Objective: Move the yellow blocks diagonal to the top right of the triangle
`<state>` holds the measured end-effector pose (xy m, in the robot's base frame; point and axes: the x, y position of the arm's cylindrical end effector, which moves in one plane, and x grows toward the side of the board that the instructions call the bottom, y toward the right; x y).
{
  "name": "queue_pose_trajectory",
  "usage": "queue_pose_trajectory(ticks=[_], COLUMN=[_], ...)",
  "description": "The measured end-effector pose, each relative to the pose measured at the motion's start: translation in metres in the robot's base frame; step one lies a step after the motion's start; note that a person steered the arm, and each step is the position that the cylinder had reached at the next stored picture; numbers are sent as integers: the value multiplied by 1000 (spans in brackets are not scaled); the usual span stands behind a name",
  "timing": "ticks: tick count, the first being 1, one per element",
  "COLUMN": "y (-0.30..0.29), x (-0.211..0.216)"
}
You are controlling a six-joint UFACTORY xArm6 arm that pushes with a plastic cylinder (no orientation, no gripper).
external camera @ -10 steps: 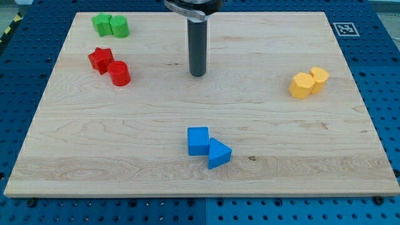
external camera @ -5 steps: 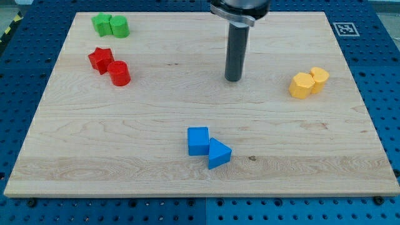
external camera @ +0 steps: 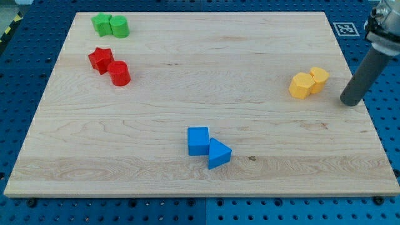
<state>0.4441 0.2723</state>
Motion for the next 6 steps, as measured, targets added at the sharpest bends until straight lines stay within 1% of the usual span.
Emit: queue_pose_trajectory(ticks=[1, 4, 6], y=[0, -41, -42], x=[-24, -32, -57])
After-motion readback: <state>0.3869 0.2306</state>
